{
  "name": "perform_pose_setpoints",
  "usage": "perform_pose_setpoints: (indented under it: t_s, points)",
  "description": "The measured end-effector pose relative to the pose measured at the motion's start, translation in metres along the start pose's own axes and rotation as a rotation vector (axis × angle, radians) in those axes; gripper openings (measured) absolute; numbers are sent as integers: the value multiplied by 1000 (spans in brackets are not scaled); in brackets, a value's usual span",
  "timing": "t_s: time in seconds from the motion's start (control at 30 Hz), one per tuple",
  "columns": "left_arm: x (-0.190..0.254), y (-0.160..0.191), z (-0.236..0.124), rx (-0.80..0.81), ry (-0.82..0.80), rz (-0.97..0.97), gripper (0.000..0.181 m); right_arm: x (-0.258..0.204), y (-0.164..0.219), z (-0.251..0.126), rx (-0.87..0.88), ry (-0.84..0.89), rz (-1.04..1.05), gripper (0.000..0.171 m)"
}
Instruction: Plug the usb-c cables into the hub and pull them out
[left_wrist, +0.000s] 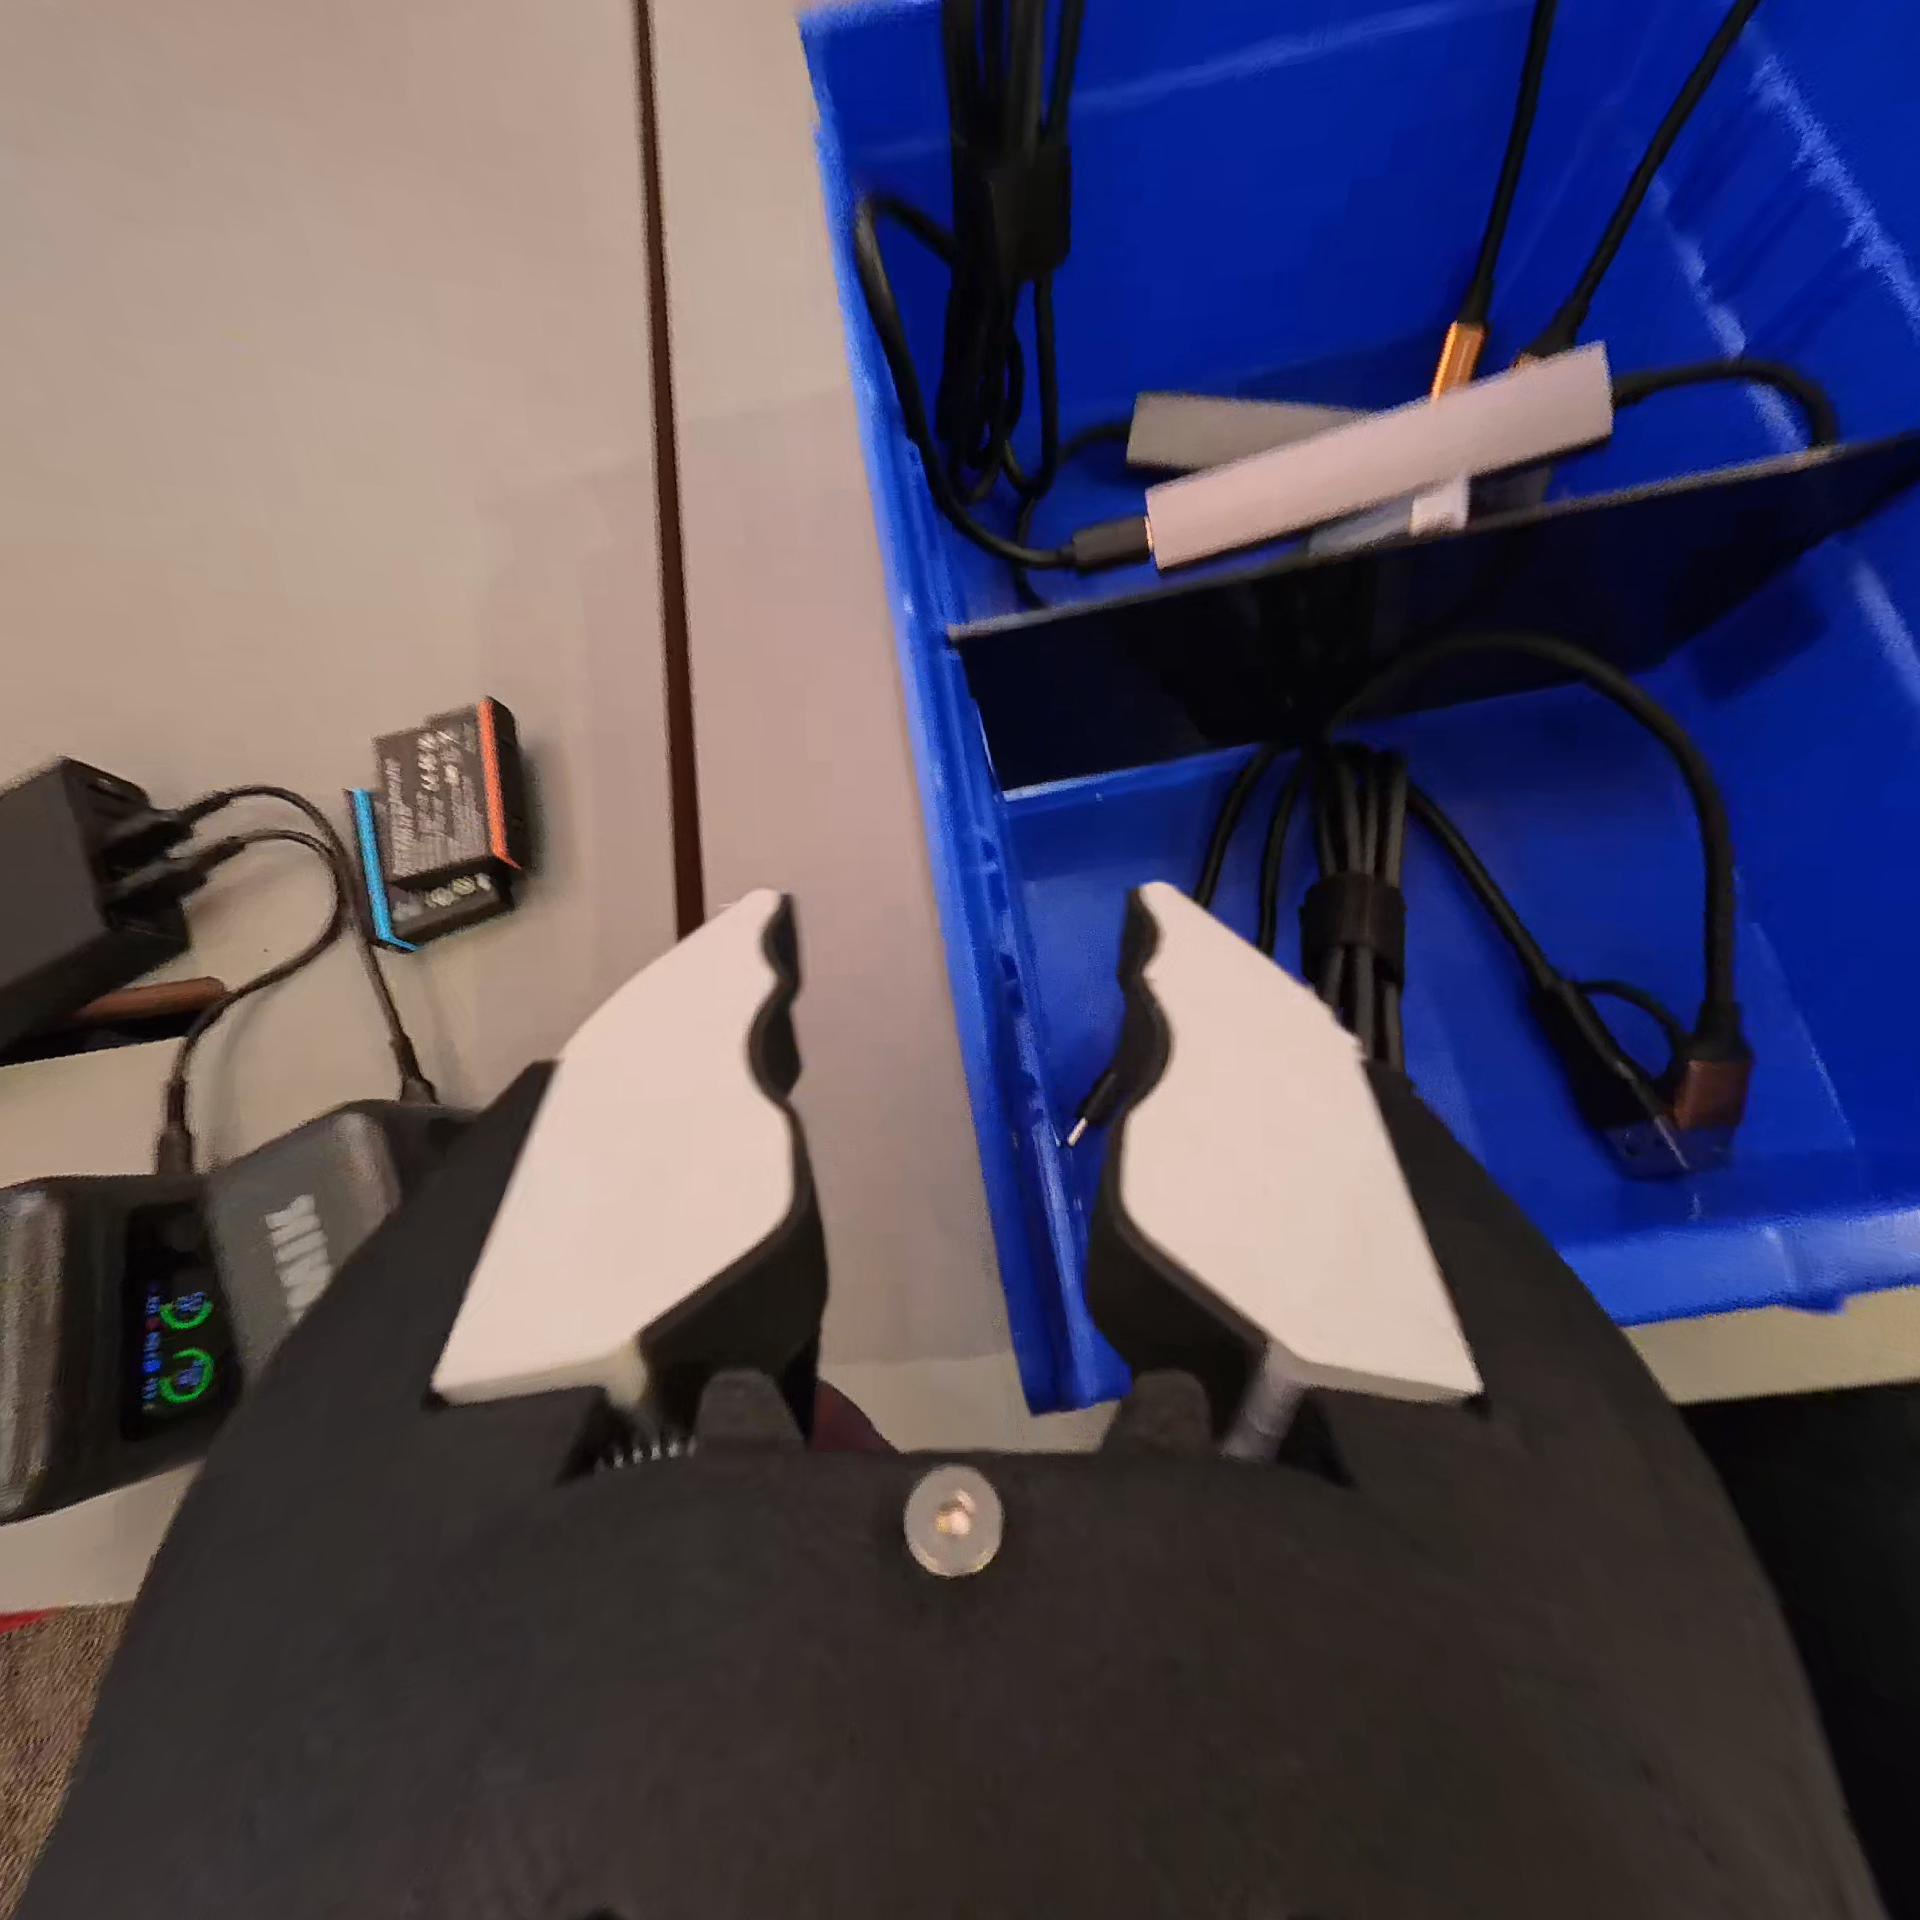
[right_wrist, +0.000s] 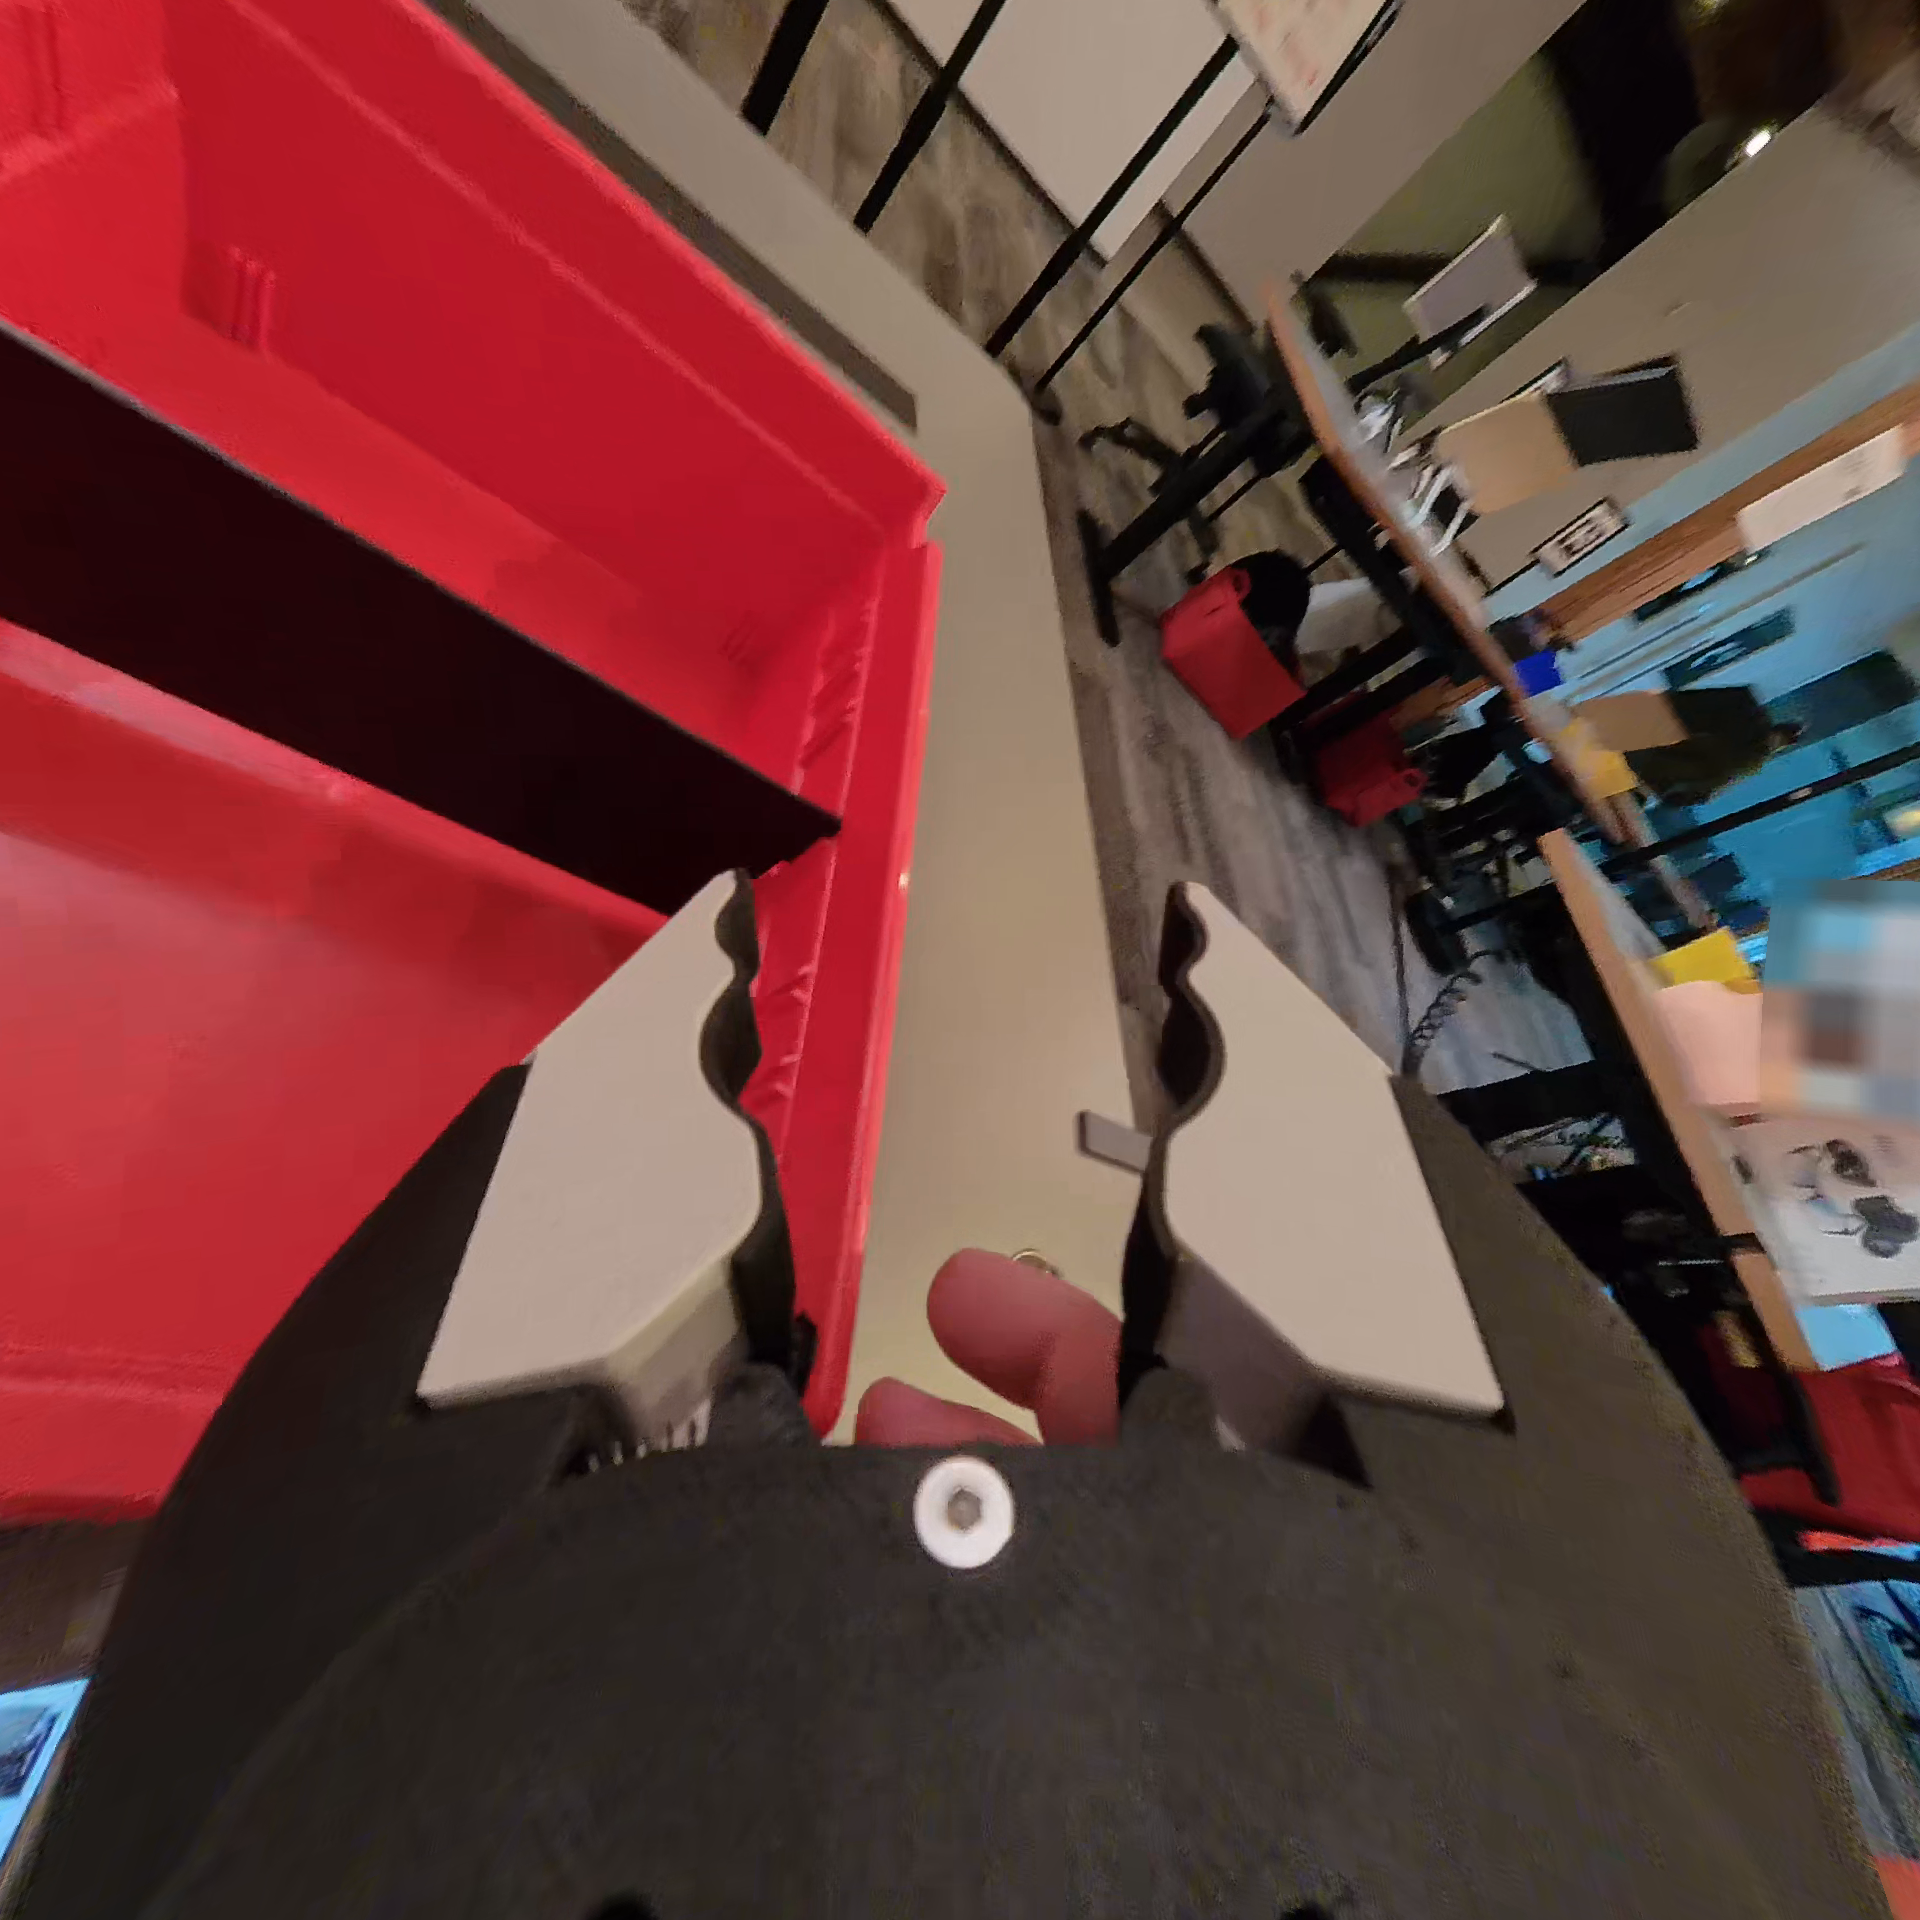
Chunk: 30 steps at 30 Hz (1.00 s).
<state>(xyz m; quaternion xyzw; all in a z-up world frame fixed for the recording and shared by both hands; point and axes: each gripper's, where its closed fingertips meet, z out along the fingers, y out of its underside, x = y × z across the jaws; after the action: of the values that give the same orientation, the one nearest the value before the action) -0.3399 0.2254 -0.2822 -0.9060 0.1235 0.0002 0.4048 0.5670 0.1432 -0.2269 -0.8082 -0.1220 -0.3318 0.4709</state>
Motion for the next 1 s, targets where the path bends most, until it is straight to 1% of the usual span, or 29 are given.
perform_pose_setpoints:
  t_s: [0.03, 0.07, 0.13, 0.17, 0.2, 0.27, 0.33, 0.4, 0.47, 0.5, 0.57, 0.67, 0.73, 0.77, 0.8, 0.87, 0.9, 0.93, 1.0]
  points:
    - [-3, -8, -5, 31, -29, -5, 76, 1, -9, -7, 17, -3, -1, 78]
    - [-5, -16, -10, 59, -53, -5, 86, -1, -18, -14, 25, -26, -3, 79]
    - [3, -34, -22, 118, -58, 7, 96, -14, -43, -30, 57, -97, -7, 96]
    - [13, -45, -29, 152, -43, 26, 99, -25, -59, -41, 87, -142, -17, 95]
    - [27, -57, -36, 182, -25, 53, 102, -38, -78, -53, 129, -191, -29, 99]
    - [64, -83, -49, 250, 35, 117, 106, -73, -115, -79, 209, -320, -56, 113]
    - [113, -105, -61, 304, 114, 205, 110, -115, -152, -105, 284, -481, -34, 122]
    - [170, -125, -71, 372, 207, 260, 113, -162, -182, -130, 343, -640, -16, 124]
    - [233, -131, -75, 388, 341, 310, 115, -204, -199, -137, 345, -724, -46, 129]
    - [261, -133, -75, 396, 388, 326, 115, -227, -204, -138, 342, -764, -72, 135]
    - [323, -129, -75, 405, 532, 348, 116, -272, -209, -136, 325, -867, -98, 150]
    - [405, -115, -67, 407, 691, 409, 120, -335, -210, -139, 275, -1065, -56, 154]
    - [441, -104, -55, 441, 692, 502, 118, -361, -208, -134, 251, -1093, -84, 153]
    - [455, -97, -49, 444, 708, 529, 111, -372, -204, -129, 246, -1080, -140, 152]
    - [465, -94, -44, 448, 738, 520, 100, -381, -198, -121, 239, -1057, -195, 158]
    - [475, -89, -35, 424, 792, 524, 87, -396, -189, -115, 211, -1099, -206, 157]
    - [480, -88, -34, 426, 840, 515, 84, -403, -187, -113, 209, -1127, -195, 157]
    - [484, -85, -32, 409, 896, 506, 86, -407, -183, -105, 203, -1123, -202, 158]
    - [490, -70, -26, 309, 1012, 505, 107, -412, -179, -93, 185, -1119, -209, 159]
